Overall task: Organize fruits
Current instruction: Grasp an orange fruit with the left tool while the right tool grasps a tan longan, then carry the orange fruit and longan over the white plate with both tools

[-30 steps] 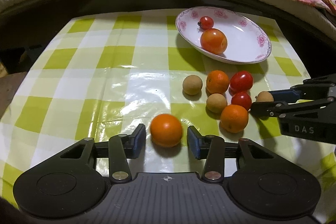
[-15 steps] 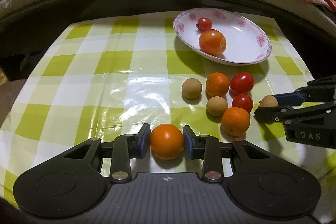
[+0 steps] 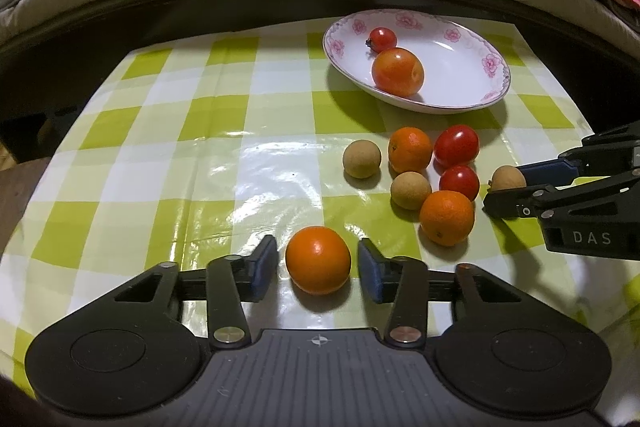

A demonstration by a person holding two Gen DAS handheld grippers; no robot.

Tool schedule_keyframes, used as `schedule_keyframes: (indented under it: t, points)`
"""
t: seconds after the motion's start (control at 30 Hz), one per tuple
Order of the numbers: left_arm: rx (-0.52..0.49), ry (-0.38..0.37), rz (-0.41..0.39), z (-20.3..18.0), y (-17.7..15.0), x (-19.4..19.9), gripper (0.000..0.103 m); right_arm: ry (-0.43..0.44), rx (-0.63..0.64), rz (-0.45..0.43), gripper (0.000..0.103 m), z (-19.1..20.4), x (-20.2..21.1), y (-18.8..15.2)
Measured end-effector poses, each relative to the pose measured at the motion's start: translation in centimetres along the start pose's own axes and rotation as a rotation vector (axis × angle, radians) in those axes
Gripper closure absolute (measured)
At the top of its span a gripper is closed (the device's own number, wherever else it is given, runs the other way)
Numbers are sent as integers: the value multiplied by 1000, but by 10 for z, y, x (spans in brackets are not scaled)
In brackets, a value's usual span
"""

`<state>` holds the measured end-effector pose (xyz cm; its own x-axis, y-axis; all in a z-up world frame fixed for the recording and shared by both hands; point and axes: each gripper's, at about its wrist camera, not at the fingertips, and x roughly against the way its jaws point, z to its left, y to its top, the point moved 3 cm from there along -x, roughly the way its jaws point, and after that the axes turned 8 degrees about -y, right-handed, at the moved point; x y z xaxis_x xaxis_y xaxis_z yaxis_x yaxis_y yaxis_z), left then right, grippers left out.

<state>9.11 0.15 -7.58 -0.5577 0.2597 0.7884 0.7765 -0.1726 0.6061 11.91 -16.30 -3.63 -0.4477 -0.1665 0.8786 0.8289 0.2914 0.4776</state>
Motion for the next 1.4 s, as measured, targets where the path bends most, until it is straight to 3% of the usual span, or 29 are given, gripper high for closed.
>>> schedule_keyframes:
  t: [0.07, 0.77, 1.4]
  points:
    - [10, -10, 4, 1, 1, 1, 62, 3, -4, 2, 71, -1, 0, 0]
    - [1, -86, -31, -26, 24, 4, 62, 14, -25, -38, 71, 0, 20, 6]
    - [-12, -103, -75, -41, 52, -1, 63, 23, -80, -74, 71, -11, 27, 20]
